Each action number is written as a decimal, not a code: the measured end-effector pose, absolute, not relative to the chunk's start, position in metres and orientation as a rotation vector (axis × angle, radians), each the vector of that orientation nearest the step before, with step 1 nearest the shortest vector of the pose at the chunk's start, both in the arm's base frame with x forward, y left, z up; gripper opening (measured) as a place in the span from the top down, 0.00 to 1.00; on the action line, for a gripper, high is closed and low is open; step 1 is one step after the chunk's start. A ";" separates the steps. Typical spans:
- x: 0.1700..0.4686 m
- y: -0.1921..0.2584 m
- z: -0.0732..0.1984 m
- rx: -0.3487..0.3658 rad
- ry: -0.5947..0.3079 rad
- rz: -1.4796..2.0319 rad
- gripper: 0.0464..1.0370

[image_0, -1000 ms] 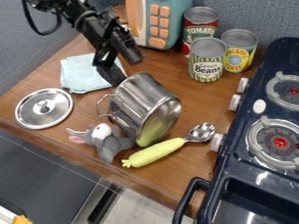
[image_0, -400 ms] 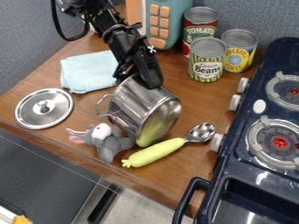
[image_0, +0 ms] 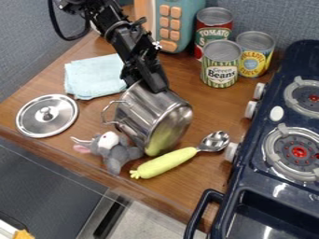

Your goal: Put the silver pot on the blue cloth

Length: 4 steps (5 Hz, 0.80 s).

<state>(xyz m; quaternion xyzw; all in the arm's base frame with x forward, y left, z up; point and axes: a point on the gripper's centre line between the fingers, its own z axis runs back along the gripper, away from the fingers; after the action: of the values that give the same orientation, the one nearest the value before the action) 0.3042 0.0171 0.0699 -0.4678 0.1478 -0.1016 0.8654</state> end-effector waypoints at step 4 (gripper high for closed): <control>0.346 0.061 0.083 -0.615 0.126 -0.139 0.97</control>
<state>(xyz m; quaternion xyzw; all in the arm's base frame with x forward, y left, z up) 0.3460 0.0608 0.0832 -0.3023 0.0619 -0.0683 0.9487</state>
